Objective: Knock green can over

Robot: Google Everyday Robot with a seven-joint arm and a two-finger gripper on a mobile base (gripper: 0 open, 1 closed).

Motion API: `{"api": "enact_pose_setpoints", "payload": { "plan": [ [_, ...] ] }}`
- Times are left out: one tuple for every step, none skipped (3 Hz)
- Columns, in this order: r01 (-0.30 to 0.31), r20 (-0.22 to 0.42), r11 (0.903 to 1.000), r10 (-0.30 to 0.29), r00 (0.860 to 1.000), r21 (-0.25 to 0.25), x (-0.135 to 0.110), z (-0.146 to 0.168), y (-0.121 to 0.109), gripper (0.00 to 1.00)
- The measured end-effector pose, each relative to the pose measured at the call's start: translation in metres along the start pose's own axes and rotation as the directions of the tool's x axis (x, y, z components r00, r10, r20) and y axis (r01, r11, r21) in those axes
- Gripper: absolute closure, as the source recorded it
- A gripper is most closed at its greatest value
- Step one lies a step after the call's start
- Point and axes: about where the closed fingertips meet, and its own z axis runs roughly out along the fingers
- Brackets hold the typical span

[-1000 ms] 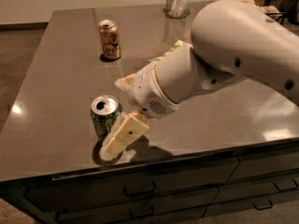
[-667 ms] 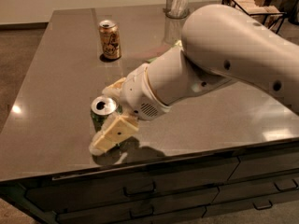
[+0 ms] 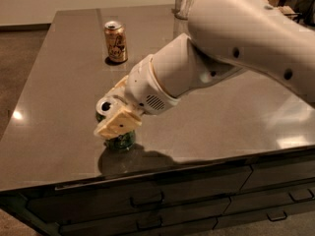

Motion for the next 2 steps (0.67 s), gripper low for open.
{"api": "enact_pose_setpoints", "payload": {
  "plan": [
    [0.012,-0.114,0.9998,-0.01,0.993,0.016,-0.006,-0.023,-0.009,0.88],
    [0.033,-0.294,0.9994,-0.034,0.955,-0.008,-0.008,-0.035,-0.015,1.0]
  ]
}}
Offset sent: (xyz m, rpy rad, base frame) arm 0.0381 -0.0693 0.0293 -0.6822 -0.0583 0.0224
